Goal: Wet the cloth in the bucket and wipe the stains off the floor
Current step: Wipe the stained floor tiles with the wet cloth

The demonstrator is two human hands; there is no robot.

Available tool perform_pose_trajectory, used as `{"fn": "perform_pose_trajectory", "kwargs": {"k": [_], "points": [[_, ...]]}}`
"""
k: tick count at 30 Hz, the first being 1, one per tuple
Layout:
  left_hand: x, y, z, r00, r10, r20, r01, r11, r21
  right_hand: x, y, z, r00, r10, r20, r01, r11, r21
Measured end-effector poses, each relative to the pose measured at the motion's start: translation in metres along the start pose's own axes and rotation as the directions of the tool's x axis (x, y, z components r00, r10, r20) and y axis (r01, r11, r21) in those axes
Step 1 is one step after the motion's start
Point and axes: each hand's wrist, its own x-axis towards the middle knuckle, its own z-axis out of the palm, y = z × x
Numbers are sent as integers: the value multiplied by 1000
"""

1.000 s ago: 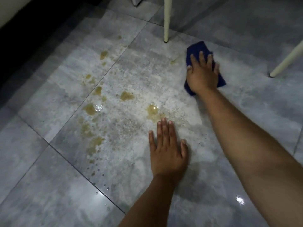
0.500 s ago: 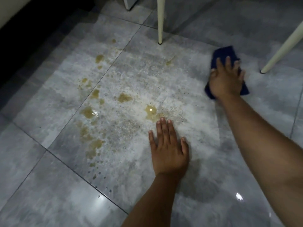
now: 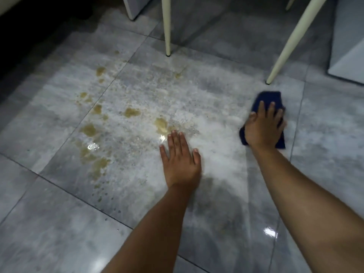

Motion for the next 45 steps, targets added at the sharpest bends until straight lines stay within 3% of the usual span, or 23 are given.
{"fn": "perform_pose_trajectory", "kwargs": {"k": [2, 3, 7, 9, 10, 13, 15, 18, 20, 22, 24, 28, 30, 33, 36, 38, 41, 42, 45], "points": [[-1, 0, -1, 1000, 2, 8, -1, 1000, -3, -49, 23, -6, 989, 130, -73, -128, 991, 31], [-1, 1, -2, 1000, 2, -1, -2, 1000, -6, -79, 25, -4, 991, 111, -70, -110, 994, 19], [-5, -2, -6, 1000, 2, 13, -2, 999, -52, -133, 17, 8, 976, -206, 73, 213, 971, -111], [-17, -13, -11, 1000, 5, 22, -3, 996, -92, -116, 22, 6, 966, -239, 94, 251, 958, -142], [-26, -20, -16, 1000, -3, 10, 4, 995, -102, -107, 29, 4, 980, -188, 70, 196, 971, -135], [-69, -54, -29, 1000, 0, -24, -1, 998, -66, -127, 46, -1, 988, 151, -45, -152, 988, -22], [-97, -81, -33, 999, -11, -33, 10, 1000, -27, -172, 36, 2, 974, 216, -66, -216, 976, 4], [-123, -110, -33, 995, -105, -2, 105, 994, -7, -237, -2, 19, 999, -31, -22, 31, 999, -9], [-126, -112, -31, 994, -112, 5, 112, 994, 0, -249, -24, 32, 969, -243, 38, 245, 968, -56], [-123, -109, -31, 995, -102, -9, 102, 995, 5, -230, -37, 35, 930, -347, 122, 357, 931, -78], [-121, -110, -32, 995, -100, -6, 99, 995, -15, -210, -40, 35, 932, -331, 148, 346, 933, -94], [-127, -124, -36, 992, -124, -16, 123, 992, -37, -232, -38, 32, 979, -195, 66, 199, 978, -63], [-134, -144, -42, 979, -199, -45, 198, 980, -19, -275, -44, 36, 941, -320, 109, 327, 943, -54], [-147, -181, -54, 962, -262, -75, 264, 964, 14, -316, -58, 46, 797, -565, 212, 586, 809, -46], [-150, -216, -64, 937, -338, -87, 341, 940, 22, -306, -76, 53, 740, -627, 244, 655, 753, -52], [-151, -234, -71, 921, -382, -74, 383, 924, -2, -296, -78, 55, 768, -598, 230, 624, 780, -52], [-152, -248, -73, 924, -377, -61, 377, 926, -5, -321, -74, 55, 870, -466, 161, 475, 880, -21], [-151, -249, -72, 921, -385, -56, 385, 923, -8, -338, -74, 54, 865, -477, 158, 485, 874, -18], [-151, -251, -70, 914, -396, -88, 399, 917, 16, -380, -80, 58, 701, -678, 220, 697, 717, -8]]}}
